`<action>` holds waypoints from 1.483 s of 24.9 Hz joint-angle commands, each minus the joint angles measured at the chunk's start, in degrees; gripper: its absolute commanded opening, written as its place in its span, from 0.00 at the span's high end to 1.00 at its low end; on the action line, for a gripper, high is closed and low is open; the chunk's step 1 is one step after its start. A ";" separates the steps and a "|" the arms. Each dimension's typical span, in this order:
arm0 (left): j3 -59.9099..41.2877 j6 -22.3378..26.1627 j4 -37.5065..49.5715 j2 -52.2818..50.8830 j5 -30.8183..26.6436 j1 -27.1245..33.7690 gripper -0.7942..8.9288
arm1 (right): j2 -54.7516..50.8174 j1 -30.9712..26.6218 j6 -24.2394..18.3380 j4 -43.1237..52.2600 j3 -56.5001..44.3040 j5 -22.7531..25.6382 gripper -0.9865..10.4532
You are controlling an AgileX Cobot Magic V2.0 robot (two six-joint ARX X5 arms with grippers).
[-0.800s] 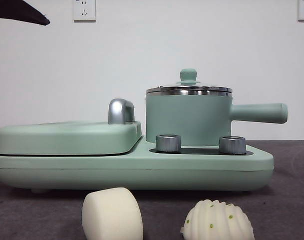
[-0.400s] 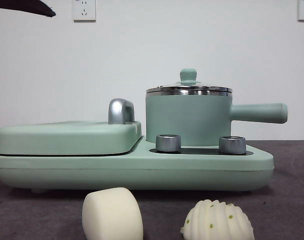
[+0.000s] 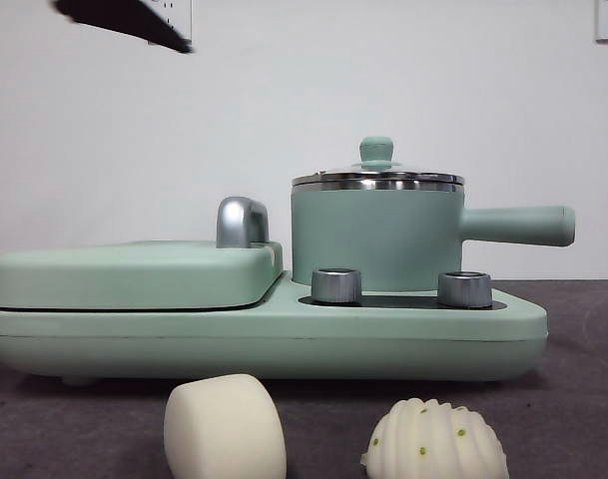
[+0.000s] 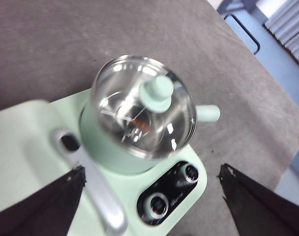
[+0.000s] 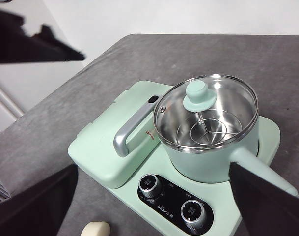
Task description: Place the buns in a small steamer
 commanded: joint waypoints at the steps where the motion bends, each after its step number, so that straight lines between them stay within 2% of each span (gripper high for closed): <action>1: 7.13 1.11 -1.66 7.26 -1.05 -1.57 0.46 | 0.20 0.22 0.76 0.50 0.85 -0.33 0.48; 6: 15.80 1.14 -3.82 17.14 -4.76 -4.92 0.46 | 0.20 0.22 0.74 0.52 0.85 -0.33 0.48; 11: 20.96 1.70 -1.29 24.46 -9.51 -8.70 0.46 | 0.20 0.22 0.74 0.50 0.85 -0.33 0.48; 14: 21.75 3.28 1.57 27.02 -11.39 -10.82 0.47 | 0.20 0.22 0.74 0.48 0.85 -0.33 0.48; 21: 21.75 9.11 4.20 30.21 -20.96 -16.61 0.47 | 0.20 0.22 0.79 0.39 0.85 -0.33 0.49; 23: 21.75 9.20 5.64 30.42 -22.58 -17.55 0.47 | 0.20 0.22 0.79 0.37 0.85 -0.33 0.49; 30: 21.75 9.38 7.48 32.26 -22.62 -17.99 0.47 | 0.20 0.22 0.79 0.39 0.85 -0.33 0.48; 34: 21.75 10.43 7.19 32.96 -22.62 -17.99 0.57 | 0.20 0.22 0.79 0.39 0.85 -0.33 0.49; 37: 21.75 10.47 6.84 33.35 -22.60 -17.99 0.57 | 0.20 0.22 0.76 0.20 0.85 -0.33 0.49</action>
